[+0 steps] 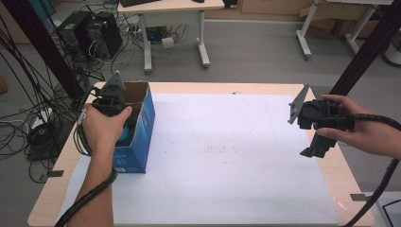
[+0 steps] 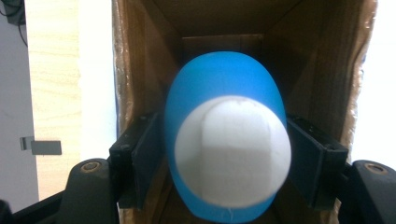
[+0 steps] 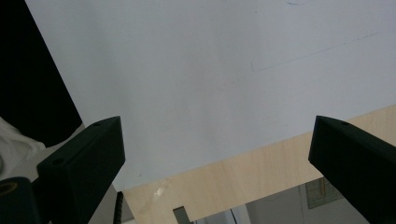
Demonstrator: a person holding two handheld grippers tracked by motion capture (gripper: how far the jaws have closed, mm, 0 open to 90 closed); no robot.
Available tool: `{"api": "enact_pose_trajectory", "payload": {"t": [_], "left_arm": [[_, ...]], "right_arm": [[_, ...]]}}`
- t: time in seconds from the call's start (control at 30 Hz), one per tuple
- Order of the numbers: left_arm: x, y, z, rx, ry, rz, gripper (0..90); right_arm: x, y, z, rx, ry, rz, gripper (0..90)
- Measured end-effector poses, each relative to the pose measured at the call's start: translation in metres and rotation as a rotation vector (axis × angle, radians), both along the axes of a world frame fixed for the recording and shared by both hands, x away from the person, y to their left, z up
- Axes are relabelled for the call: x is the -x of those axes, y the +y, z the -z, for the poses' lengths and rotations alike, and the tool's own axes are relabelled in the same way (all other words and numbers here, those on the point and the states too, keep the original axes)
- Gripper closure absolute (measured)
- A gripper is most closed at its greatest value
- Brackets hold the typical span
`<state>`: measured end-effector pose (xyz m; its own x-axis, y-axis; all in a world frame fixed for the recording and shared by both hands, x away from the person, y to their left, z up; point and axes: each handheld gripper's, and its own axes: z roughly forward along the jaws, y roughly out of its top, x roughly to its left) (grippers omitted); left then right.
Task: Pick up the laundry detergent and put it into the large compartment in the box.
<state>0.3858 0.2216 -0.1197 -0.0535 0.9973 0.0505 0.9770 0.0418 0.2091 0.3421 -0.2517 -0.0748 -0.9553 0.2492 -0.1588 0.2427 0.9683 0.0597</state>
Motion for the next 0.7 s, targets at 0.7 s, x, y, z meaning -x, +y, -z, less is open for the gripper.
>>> {"api": "enact_pose_trajectory", "payload": {"t": [0.7], "left_arm": [[0.038,0.010,-0.038,0.062,-0.097,0.010,12.1]], "right_arm": [[-0.002,0.002,-0.004,-0.013,-0.009,-0.003,3.6]]}}
